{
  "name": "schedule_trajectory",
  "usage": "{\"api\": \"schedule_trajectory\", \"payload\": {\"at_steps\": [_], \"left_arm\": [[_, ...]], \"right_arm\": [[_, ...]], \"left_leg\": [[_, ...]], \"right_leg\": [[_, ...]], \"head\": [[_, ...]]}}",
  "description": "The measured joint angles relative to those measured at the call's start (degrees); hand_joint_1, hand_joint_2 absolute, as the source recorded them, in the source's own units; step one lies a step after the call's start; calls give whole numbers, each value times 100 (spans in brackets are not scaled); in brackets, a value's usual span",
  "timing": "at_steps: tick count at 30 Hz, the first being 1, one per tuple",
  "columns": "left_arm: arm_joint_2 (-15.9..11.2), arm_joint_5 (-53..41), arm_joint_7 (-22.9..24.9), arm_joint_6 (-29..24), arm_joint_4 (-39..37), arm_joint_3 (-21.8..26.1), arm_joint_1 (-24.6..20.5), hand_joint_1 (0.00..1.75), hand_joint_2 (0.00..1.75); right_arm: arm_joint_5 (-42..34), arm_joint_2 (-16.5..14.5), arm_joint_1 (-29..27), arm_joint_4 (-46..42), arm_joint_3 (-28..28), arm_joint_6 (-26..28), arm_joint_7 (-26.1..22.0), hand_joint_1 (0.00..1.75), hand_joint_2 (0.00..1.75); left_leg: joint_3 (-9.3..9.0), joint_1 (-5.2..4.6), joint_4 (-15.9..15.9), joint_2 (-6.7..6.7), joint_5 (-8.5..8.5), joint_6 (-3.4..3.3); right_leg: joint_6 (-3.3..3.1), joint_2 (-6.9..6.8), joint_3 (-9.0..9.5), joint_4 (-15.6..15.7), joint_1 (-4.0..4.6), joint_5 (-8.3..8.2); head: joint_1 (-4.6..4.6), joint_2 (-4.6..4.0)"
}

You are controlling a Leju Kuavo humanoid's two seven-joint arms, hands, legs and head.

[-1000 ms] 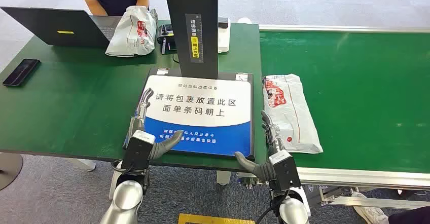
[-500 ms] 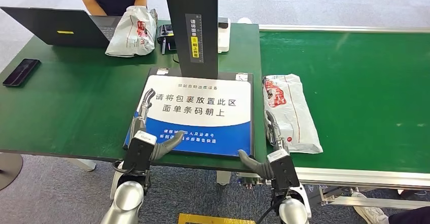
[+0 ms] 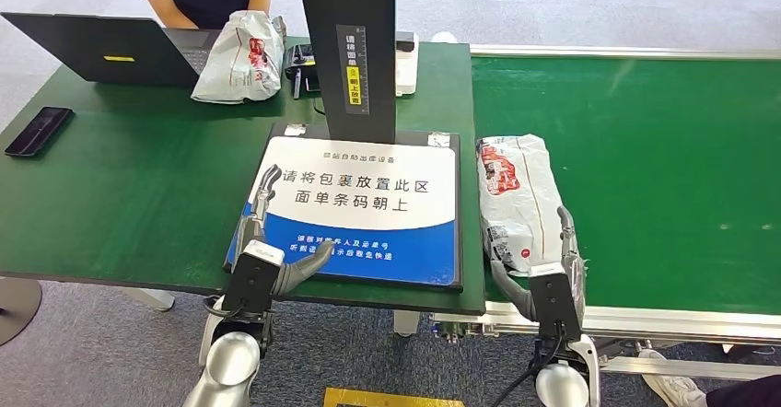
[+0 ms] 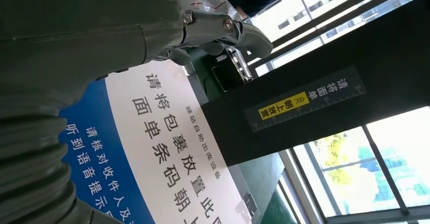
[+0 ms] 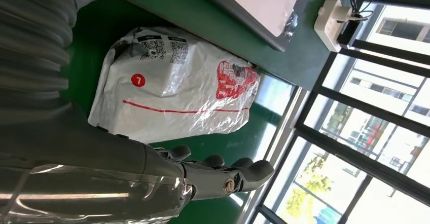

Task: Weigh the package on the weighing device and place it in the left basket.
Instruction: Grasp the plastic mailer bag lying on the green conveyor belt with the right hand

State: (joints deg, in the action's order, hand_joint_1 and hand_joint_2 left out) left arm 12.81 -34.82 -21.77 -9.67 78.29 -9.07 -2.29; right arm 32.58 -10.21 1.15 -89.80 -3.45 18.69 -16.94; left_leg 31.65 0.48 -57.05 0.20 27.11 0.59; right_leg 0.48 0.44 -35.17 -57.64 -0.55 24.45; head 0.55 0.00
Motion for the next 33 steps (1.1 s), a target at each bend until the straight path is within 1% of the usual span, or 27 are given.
{"api": "schedule_trajectory", "payload": {"at_steps": [7,19,22,25,33], "left_arm": [[0,0,0,12,0,0,-23,0,175],[0,0,0,12,0,0,-47,0,175],[0,0,0,15,0,0,-71,0,175],[0,-2,10,38,0,0,-90,0,175],[0,-26,91,141,1,4,-106,0,175]], "right_arm": [[151,-2,-7,-46,-170,31,129,0,175],[251,-2,-5,-49,-239,62,200,0,175],[669,-5,13,-48,-296,169,419,0,175],[1398,-8,71,-23,-433,292,799,0,175],[2853,-4,358,397,-875,-88,1680,0,175]], "left_leg": [[0,0,0,0,0,0],[0,0,0,0,0,0],[1,0,0,0,0,0],[1,0,0,0,0,0],[1,-1,-1,0,0,0]], "right_leg": [[0,0,0,0,0,0],[0,0,0,0,0,0],[0,0,0,0,0,0],[1,0,1,0,-1,-1],[1,0,0,0,-2,-1]], "head": [[1,0],[0,0],[0,0],[0,0],[0,0]]}}
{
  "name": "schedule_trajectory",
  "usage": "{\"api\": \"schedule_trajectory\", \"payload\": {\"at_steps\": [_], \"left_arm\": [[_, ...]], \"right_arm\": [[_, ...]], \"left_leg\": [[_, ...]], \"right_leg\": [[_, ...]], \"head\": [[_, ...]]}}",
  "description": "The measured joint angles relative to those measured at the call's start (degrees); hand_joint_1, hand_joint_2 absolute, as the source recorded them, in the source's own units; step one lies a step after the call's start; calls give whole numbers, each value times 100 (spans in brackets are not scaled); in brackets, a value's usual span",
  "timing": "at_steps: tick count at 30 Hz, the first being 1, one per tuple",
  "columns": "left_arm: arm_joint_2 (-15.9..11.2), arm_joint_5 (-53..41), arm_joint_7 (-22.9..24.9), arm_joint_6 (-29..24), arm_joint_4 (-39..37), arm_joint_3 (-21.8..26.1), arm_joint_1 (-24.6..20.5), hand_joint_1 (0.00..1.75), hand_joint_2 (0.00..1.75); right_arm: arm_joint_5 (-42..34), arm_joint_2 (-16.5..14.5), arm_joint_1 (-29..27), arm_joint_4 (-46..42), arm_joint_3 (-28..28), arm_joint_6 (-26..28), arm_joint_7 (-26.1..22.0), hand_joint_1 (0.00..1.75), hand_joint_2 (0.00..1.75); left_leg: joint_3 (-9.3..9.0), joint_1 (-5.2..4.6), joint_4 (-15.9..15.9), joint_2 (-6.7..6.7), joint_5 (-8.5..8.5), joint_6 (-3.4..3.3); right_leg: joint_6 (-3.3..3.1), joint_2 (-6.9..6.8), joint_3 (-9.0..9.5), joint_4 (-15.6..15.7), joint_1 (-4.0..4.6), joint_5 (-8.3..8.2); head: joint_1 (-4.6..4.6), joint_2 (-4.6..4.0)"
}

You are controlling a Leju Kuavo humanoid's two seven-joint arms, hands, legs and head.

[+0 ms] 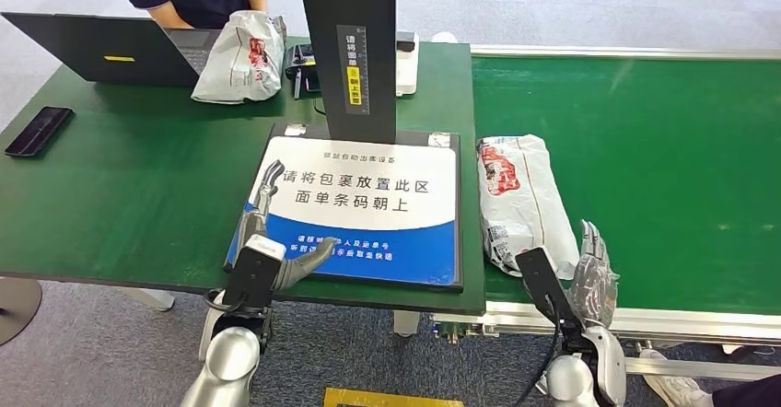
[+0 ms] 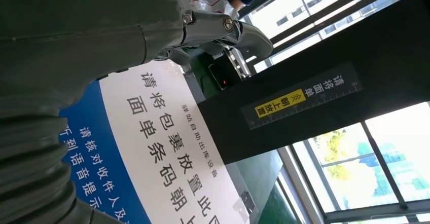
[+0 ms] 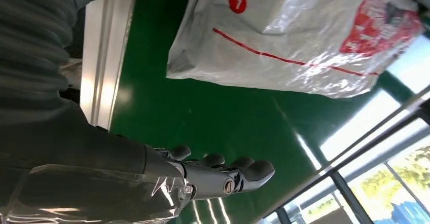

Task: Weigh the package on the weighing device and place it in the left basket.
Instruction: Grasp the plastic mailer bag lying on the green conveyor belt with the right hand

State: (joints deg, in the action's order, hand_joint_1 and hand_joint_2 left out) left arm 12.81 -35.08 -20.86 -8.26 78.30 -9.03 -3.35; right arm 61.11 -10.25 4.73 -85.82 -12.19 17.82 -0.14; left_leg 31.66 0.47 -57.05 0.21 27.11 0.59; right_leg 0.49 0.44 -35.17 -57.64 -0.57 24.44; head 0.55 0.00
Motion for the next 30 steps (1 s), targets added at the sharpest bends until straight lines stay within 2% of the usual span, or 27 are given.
{"api": "schedule_trajectory", "payload": {"at_steps": [5,14,21,30], "left_arm": [[0,-35,30,59,8,0,-2,0,175],[0,-40,53,79,109,9,85,0,175],[1,-39,113,136,452,45,410,0,175],[0,-33,116,155,489,61,444,0,175]], "right_arm": [[472,30,64,235,-210,-137,294,0,175],[717,55,53,418,-330,-290,434,0,175],[649,53,-88,358,-165,-519,482,0,175],[627,55,-206,227,-11,-735,574,0,175]], "left_leg": [[1,0,0,-1,0,0],[2,0,0,0,1,0],[2,0,0,-1,2,-1],[1,0,0,-2,3,-2]], "right_leg": [[0,0,0,0,0,1],[1,0,0,0,0,1],[5,0,-1,0,0,5],[7,-1,1,0,-1,5]], "head": [[0,0],[0,0],[0,0],[1,0]]}}
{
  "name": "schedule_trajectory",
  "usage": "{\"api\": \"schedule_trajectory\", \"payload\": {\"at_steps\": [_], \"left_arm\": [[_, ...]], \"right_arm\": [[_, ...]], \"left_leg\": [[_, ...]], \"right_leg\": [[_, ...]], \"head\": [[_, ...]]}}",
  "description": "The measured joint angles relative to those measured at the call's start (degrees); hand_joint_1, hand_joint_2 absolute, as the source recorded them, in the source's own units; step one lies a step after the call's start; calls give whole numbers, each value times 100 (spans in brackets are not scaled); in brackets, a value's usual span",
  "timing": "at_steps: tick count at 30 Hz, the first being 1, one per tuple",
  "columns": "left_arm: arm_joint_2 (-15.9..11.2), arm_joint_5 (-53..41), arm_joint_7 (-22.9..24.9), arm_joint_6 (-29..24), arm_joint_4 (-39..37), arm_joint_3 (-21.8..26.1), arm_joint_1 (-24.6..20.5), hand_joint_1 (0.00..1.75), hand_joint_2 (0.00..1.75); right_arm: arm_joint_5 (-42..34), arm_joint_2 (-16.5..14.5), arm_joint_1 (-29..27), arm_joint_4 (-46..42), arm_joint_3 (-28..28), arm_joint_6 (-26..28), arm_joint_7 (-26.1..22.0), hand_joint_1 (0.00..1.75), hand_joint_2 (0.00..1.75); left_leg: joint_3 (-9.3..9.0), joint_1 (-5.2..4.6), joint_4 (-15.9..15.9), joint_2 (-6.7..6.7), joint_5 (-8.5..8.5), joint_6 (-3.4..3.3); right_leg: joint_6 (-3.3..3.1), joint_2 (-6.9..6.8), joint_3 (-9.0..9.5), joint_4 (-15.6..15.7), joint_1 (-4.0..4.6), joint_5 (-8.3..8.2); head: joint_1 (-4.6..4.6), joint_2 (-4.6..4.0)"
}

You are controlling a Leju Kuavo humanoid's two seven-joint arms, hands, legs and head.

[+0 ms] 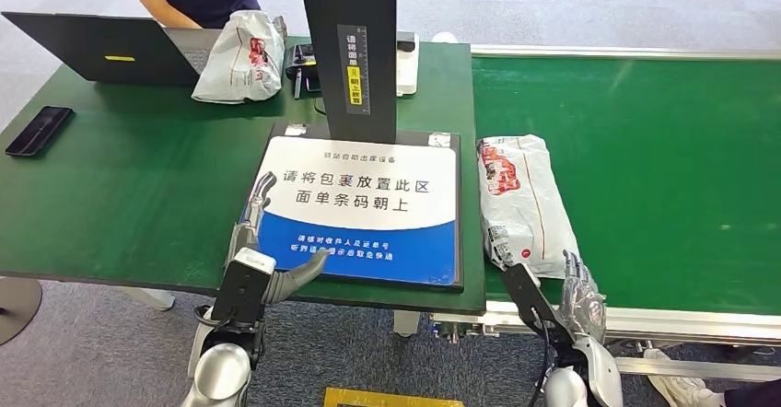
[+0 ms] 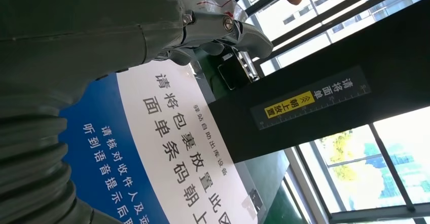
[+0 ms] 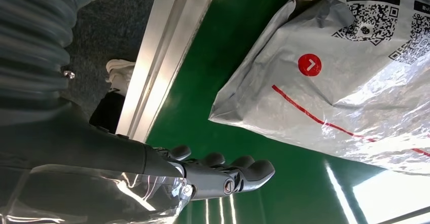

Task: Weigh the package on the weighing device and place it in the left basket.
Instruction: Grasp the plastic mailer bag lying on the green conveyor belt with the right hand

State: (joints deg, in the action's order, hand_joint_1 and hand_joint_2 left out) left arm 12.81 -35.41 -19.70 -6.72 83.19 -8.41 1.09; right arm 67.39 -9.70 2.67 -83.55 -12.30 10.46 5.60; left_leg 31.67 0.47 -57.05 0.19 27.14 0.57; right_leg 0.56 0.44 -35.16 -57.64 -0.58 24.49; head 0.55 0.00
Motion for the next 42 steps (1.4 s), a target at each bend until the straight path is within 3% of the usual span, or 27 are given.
{"api": "schedule_trajectory", "payload": {"at_steps": [18,27,34,42], "left_arm": [[5,3,3,3,0,-27,-8,0,175],[70,80,-8,-10,-79,-261,-93,0,175],[63,230,-86,-99,-247,-267,-246,0,175],[63,253,-97,-101,-353,-275,-297,0,175]], "right_arm": [[17,30,-79,-47,48,-139,33,0,175],[133,223,-477,-208,-85,-257,108,0,175],[203,582,-199,171,-321,-236,136,0,175],[199,730,-25,479,-409,-218,80,0,175]], "left_leg": [[-2,-1,0,0,1,-1],[-1,-5,-1,1,9,-11],[-2,-7,-1,1,8,-12],[-1,-10,-1,1,9,-13]], "right_leg": [[0,-1,0,0,0,1],[5,0,-1,2,-2,5],[8,0,1,2,-9,3],[8,0,0,2,-9,5]], "head": [[-1,0],[-1,0],[0,0],[-1,0]]}}
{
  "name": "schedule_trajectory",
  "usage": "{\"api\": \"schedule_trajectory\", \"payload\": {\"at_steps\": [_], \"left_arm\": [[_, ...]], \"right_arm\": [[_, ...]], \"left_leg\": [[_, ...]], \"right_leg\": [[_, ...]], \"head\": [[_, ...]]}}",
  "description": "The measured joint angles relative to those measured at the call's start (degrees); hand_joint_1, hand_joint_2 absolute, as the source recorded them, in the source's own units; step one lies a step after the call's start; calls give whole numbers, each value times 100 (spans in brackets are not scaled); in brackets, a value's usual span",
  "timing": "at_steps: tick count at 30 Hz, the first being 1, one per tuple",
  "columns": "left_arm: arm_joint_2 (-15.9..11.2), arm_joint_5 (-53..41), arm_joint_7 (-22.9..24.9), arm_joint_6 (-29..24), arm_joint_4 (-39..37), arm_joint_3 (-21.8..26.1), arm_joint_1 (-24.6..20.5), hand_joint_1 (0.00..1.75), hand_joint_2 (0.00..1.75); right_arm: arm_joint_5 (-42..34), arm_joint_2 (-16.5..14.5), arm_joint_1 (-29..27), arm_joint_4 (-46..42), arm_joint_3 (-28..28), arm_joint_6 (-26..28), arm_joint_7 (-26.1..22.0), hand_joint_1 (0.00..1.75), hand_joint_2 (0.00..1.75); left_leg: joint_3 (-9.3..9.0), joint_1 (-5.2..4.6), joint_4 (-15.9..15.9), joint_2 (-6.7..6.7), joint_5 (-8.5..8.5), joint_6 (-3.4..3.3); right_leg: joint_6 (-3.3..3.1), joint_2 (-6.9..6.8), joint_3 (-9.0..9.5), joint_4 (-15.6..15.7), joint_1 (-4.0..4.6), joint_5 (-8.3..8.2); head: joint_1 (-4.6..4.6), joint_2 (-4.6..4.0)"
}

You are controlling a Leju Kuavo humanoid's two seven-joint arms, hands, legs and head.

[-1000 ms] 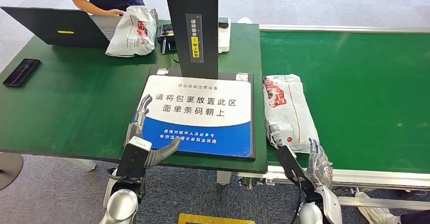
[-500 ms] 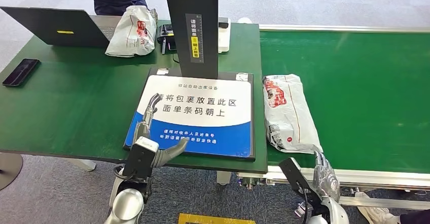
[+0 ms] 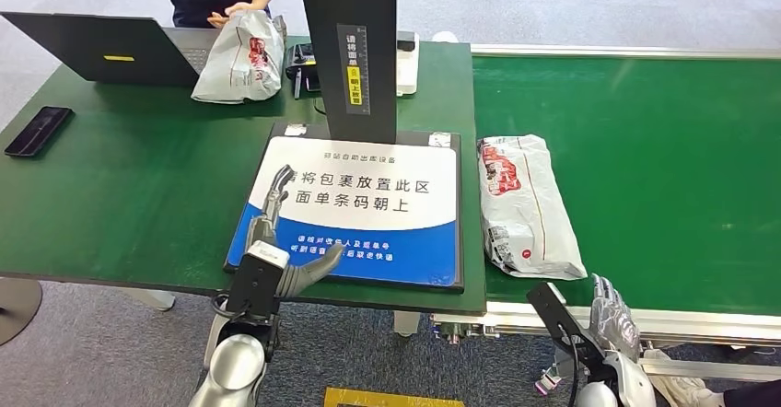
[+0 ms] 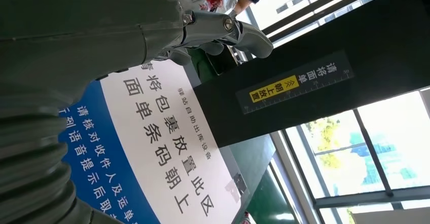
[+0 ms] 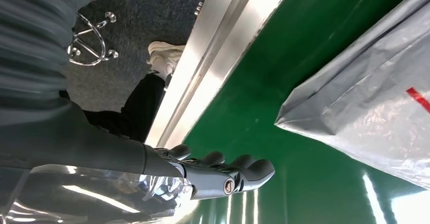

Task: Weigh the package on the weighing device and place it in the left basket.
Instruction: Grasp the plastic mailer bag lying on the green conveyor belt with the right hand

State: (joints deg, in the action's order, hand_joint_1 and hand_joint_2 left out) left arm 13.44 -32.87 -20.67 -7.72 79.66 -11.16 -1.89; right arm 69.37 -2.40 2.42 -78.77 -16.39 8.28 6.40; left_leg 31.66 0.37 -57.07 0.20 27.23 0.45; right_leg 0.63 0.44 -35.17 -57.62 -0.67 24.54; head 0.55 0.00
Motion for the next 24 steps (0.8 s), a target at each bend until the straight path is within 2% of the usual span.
{"api": "schedule_trajectory", "payload": {"at_steps": [10,17,24], "left_arm": [[-2,51,-13,-16,-159,5,-232,0,175],[-10,70,-136,-28,-355,4,-396,0,175],[-35,141,-152,-116,-514,-87,-494,0,175]], "right_arm": [[-46,262,674,710,-31,188,-226,0,175],[-1075,358,923,921,-30,82,-1005,0,175],[-1538,613,1165,1081,-2,1,-1398,0,175]], "left_leg": [[0,-1,-2,0,-5,-6],[2,-2,-2,-1,-4,-6],[3,-2,-2,-2,-4,-7]], "right_leg": [[6,0,2,0,-4,-5],[5,-1,0,0,-4,-4],[6,-2,1,0,-7,-4]], "head": [[1,0],[0,0],[1,0]]}}
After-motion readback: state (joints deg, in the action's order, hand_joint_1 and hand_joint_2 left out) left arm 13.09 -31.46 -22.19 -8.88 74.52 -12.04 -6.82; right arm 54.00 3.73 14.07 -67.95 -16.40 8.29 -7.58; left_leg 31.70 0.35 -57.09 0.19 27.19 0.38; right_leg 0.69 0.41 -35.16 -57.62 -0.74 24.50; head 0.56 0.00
